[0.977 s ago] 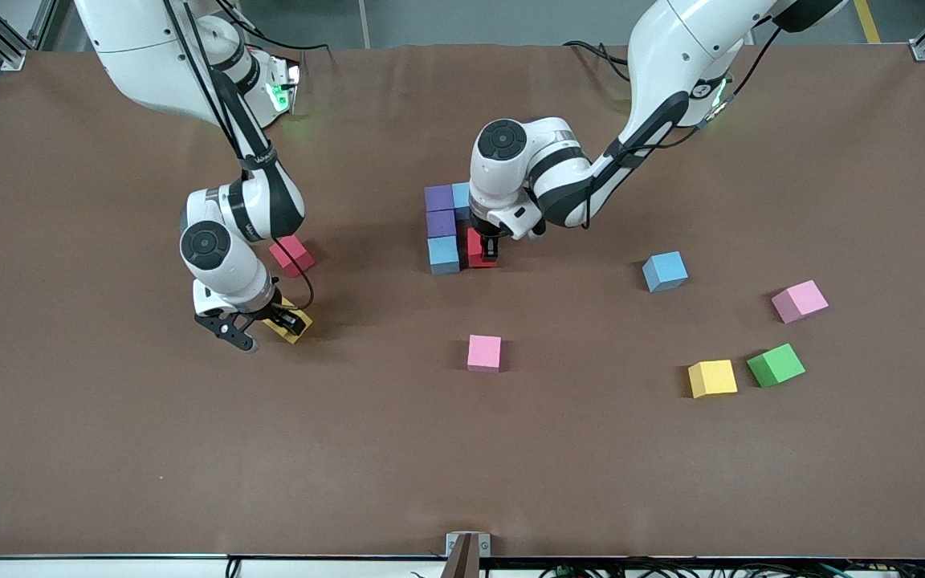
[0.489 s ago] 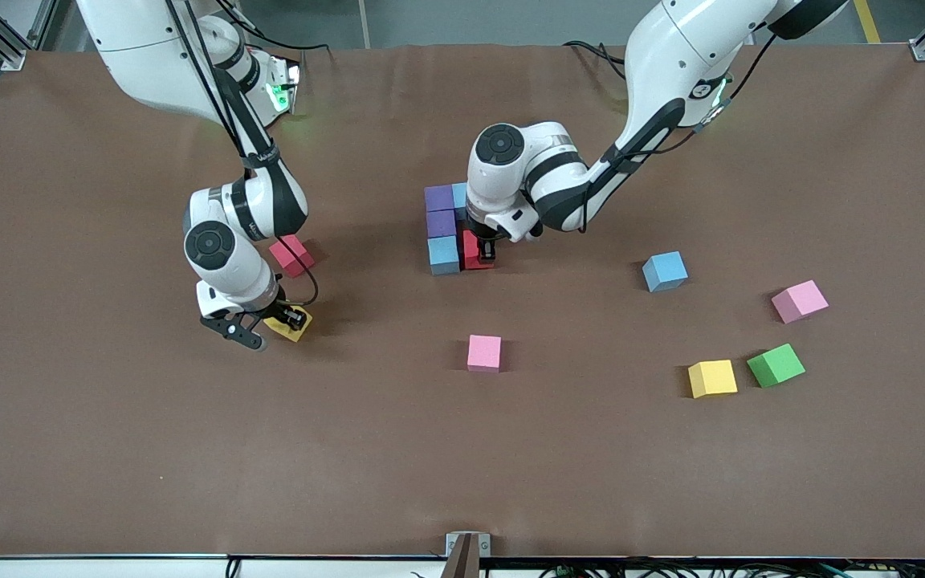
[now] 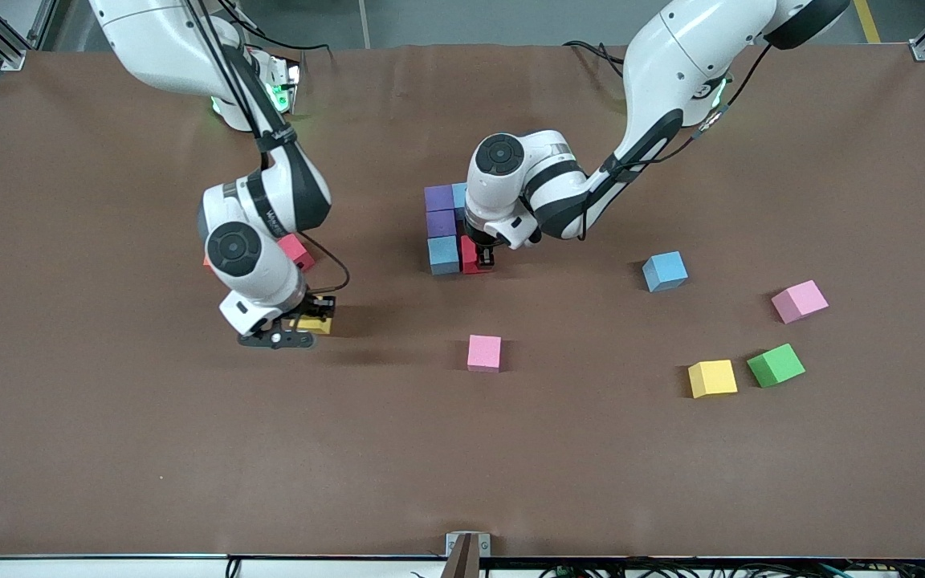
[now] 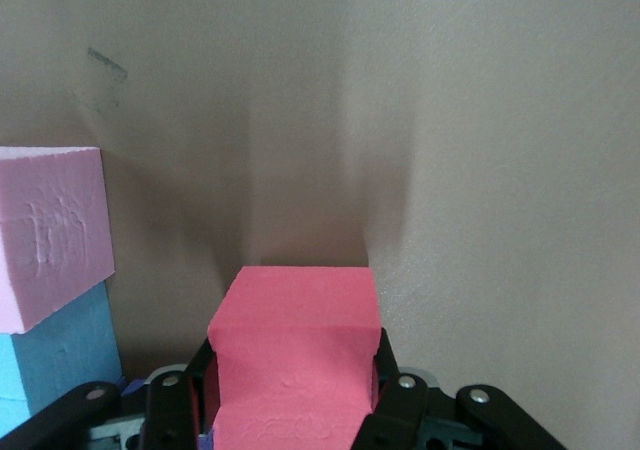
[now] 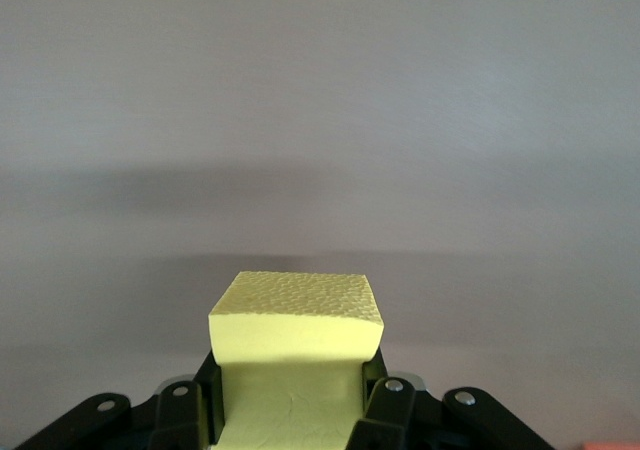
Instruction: Arrange 11 blocks into digit 3
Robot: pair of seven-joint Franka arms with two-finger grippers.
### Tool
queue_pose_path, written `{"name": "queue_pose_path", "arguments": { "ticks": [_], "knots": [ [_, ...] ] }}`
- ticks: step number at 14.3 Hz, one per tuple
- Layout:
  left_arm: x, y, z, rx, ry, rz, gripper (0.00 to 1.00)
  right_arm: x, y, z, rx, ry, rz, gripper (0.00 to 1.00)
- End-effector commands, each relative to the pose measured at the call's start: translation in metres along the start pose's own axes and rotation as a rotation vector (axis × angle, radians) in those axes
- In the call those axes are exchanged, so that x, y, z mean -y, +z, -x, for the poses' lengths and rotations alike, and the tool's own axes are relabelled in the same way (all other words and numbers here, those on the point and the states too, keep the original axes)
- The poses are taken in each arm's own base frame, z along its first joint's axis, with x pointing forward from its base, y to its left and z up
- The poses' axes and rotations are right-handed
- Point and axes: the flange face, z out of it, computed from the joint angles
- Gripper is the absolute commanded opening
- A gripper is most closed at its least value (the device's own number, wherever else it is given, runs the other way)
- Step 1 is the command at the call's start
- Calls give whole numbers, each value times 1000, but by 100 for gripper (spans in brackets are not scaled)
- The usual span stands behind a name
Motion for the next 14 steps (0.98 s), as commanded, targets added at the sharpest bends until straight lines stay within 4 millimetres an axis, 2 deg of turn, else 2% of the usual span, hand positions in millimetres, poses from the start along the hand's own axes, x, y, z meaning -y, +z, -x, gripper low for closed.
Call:
{"name": "queue_pose_path", "arguments": {
  "ticks": [1,2,3,14],
  "knots": [
    [12,1,13,3,-244,34,36,44,-12,-4,-29,-102,-13,0],
    [12,0,13,3,-244,34,36,57,-16,-9,-45,-108,-21,0],
    [12,0,13,3,-243,35,36,62,-16,-11,-48,-110,-24,0],
    [16,2,15,2,-237,33,36,65,-12,-11,-47,-104,-24,0]
  ]
}}
